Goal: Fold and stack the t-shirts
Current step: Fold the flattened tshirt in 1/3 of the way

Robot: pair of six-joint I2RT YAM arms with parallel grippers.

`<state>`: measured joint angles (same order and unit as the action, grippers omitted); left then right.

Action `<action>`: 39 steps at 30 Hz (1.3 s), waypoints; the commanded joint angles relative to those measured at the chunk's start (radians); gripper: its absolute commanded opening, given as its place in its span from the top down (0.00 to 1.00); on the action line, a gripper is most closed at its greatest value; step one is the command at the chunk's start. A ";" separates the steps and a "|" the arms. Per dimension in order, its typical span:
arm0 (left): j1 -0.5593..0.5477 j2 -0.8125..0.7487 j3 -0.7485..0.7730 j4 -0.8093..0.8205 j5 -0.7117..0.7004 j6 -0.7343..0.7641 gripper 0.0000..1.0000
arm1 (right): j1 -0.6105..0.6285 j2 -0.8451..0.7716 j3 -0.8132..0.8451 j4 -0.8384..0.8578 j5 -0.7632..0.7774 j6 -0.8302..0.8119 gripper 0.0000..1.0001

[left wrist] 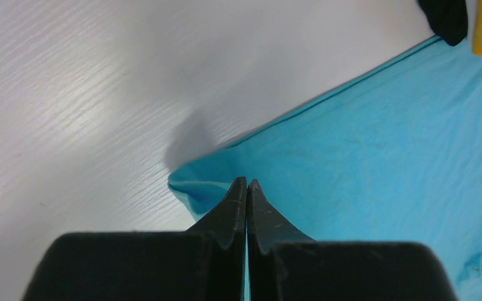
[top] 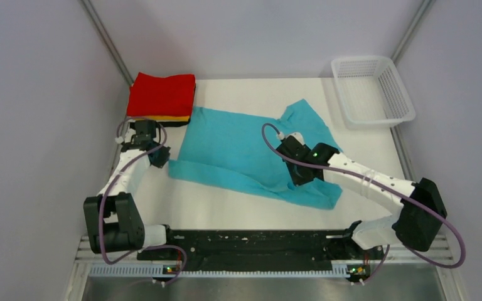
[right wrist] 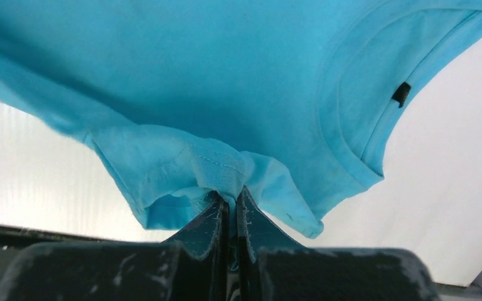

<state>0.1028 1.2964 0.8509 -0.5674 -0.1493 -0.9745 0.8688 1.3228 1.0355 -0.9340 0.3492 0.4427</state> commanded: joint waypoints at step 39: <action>-0.016 0.054 0.115 0.015 0.100 0.171 0.18 | -0.346 0.024 -0.184 0.557 -0.434 -0.093 0.01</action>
<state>0.0982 1.3777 1.0115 -0.5816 -0.1043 -0.8425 0.5194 1.4178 0.9539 -0.5076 0.2314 0.3676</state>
